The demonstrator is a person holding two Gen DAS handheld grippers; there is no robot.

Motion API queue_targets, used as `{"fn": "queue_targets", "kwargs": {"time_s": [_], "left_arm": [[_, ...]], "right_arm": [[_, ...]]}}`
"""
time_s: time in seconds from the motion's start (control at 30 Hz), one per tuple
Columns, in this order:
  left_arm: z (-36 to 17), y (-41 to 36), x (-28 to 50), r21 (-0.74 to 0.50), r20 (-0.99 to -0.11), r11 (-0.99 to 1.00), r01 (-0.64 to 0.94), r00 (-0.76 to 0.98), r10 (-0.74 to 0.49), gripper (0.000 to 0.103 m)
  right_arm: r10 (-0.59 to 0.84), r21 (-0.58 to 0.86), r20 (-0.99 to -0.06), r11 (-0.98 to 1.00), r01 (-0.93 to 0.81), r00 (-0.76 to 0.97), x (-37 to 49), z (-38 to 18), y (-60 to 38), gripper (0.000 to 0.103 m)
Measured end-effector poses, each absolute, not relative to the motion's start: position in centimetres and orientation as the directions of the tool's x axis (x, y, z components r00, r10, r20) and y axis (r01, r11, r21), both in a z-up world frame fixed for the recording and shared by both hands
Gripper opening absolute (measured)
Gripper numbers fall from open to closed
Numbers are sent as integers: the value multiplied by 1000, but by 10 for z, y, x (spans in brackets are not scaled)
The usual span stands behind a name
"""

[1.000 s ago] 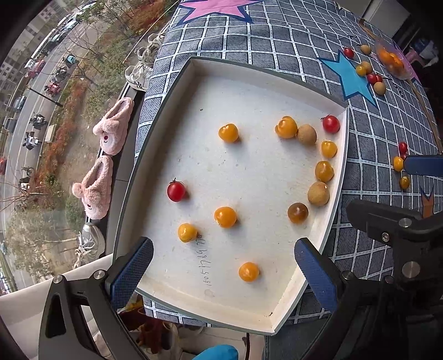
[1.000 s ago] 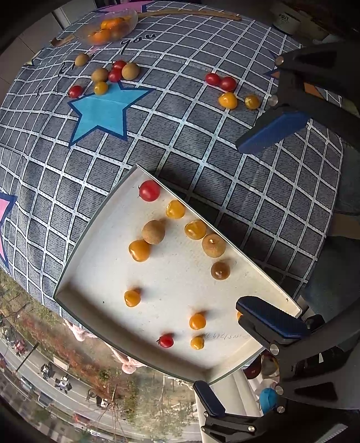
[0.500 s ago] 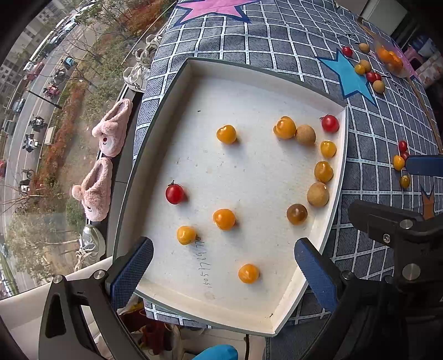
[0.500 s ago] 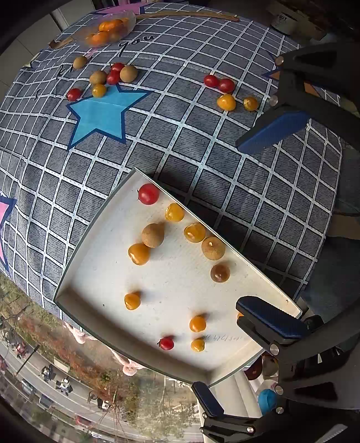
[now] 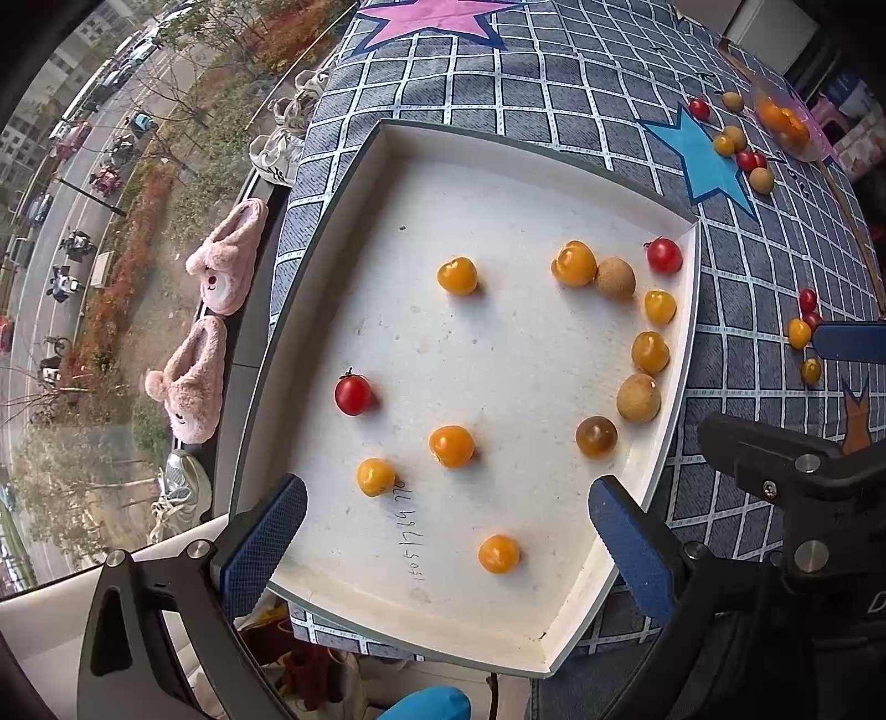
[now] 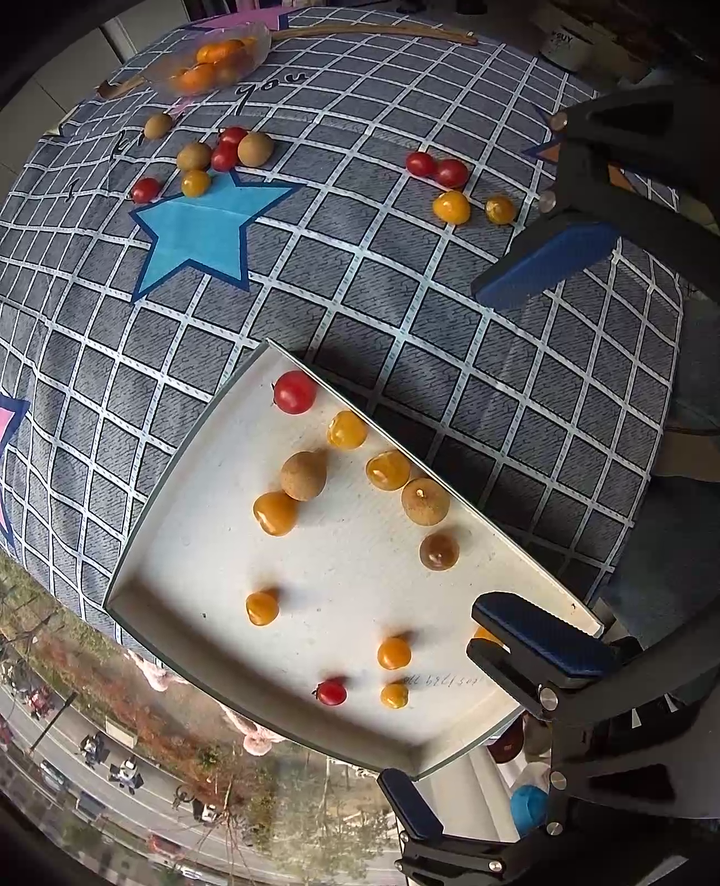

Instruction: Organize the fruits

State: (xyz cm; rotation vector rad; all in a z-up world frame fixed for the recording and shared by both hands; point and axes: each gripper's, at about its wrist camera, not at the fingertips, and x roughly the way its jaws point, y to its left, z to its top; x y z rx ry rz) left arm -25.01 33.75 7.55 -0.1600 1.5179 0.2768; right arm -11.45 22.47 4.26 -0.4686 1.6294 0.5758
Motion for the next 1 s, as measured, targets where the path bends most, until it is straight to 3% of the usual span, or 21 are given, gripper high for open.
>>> {"fn": "queue_targets", "kwargs": {"time_s": [1.0], "left_arm": [[68, 343, -253, 8, -999, 955, -297, 43, 22, 103]], "right_arm": [[24, 104, -990, 778, -620, -136, -119, 42, 228, 102]]}}
